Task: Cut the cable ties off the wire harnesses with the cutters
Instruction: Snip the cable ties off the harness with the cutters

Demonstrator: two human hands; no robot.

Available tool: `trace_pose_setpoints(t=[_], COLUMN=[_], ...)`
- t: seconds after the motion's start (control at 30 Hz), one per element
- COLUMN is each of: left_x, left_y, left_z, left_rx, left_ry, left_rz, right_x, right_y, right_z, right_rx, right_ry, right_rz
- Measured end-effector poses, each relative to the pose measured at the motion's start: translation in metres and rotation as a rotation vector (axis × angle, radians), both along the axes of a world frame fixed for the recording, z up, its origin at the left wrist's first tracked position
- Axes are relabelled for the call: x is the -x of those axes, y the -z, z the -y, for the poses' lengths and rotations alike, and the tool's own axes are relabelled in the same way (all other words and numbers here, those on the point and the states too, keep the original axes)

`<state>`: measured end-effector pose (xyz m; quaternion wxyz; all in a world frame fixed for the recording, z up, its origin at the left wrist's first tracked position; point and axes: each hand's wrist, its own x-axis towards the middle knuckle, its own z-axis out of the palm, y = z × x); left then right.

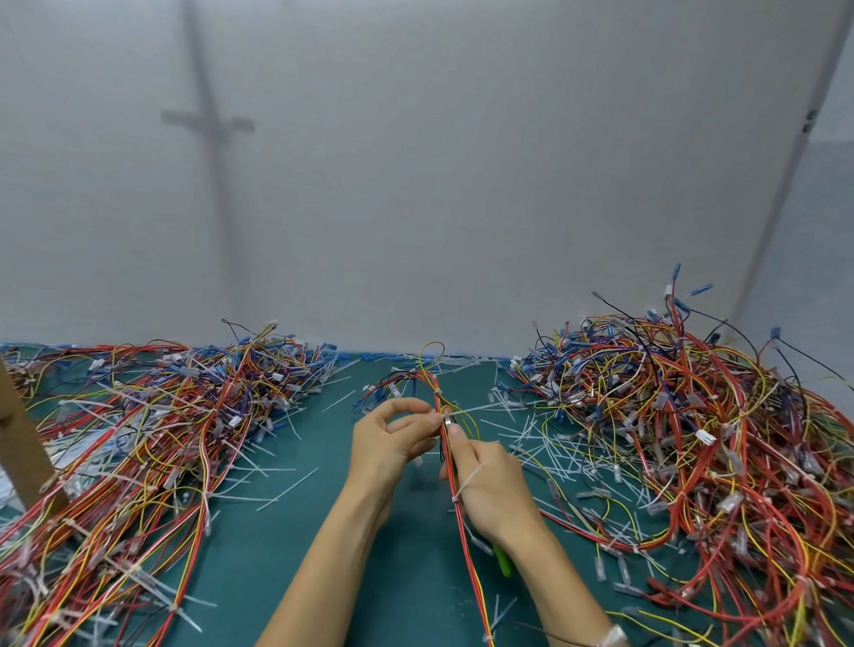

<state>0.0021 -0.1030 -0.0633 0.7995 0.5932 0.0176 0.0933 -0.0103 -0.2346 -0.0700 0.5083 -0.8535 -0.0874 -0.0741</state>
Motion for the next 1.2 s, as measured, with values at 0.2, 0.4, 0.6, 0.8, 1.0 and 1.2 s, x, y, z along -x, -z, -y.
trace_pose_setpoints(t=[0.2, 0.4, 0.6, 0.8, 1.0, 1.2], left_x=[0.001, 0.002, 0.001, 0.001, -0.002, -0.001], left_y=[-0.002, -0.002, -0.002, -0.004, -0.005, -0.005], left_z=[0.001, 0.002, 0.002, -0.001, -0.01, -0.01], left_rx=[-0.026, -0.048, -0.04, 0.101, 0.295, 0.124], left_ry=[0.003, -0.007, -0.011, -0.016, -0.149, -0.018], left_rz=[0.011, 0.013, 0.019, 0.005, -0.026, -0.004], right_x=[0.001, -0.001, -0.001, -0.001, 0.007, 0.007], right_y=[0.0, 0.001, 0.002, -0.005, -0.012, -0.012], right_z=[0.0, 0.001, 0.001, -0.001, 0.004, -0.003], right_rx=[-0.049, -0.031, -0.011, -0.311, -0.316, -0.406], right_ry=[0.005, -0.006, 0.007, -0.024, -0.336, -0.246], right_rz=[-0.017, -0.029, -0.019, -0.191, -0.326, -0.288])
